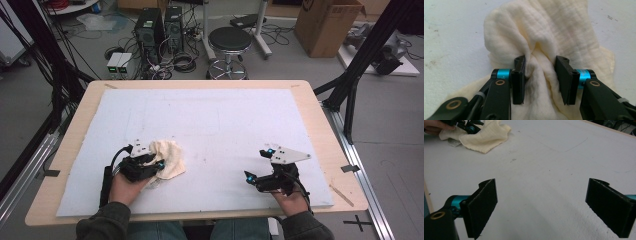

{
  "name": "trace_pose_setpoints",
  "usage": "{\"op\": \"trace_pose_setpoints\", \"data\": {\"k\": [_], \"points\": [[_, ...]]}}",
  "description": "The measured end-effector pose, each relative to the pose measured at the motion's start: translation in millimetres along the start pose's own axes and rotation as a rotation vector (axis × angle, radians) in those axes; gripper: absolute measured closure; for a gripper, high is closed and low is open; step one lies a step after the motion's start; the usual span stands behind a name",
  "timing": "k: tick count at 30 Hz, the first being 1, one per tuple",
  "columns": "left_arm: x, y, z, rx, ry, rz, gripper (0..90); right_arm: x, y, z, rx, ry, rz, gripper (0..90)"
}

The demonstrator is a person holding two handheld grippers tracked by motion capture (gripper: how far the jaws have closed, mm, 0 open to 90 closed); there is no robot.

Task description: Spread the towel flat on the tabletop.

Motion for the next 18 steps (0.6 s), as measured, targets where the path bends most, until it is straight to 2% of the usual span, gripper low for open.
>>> {"op": "trace_pose_setpoints", "data": {"k": [1,3,8,18], "points": [[0.5,0.0,0.5,-0.009,0.001,0.004,61.4,-0.4,0.0,-0.3,0.008,-0.003,-0.004,9.7],[0.6,0.1,-0.1,0.003,-0.008,-0.002,64.9,-0.4,-0.1,-0.4,0.011,-0.002,-0.003,9.7],[1.1,0.1,-0.5,0.0,-0.018,-0.003,72.7,-0.1,-0.6,0.2,0.004,-0.001,0.0,9.7],[2.7,0.4,-1.3,-0.004,-0.017,-0.017,77.2,-1.0,0.2,0.9,0.017,-0.002,0.0,9.7]]}}
Point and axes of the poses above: each handheld gripper's, and its own axes: x roughly backward along the jaws, y roughly out of its top, z roughly to its left, the point moved 3 cm from there along -x, roughly forward along the jaws, and after that the axes turned 10 degrees about x, right-handed, at the moved point
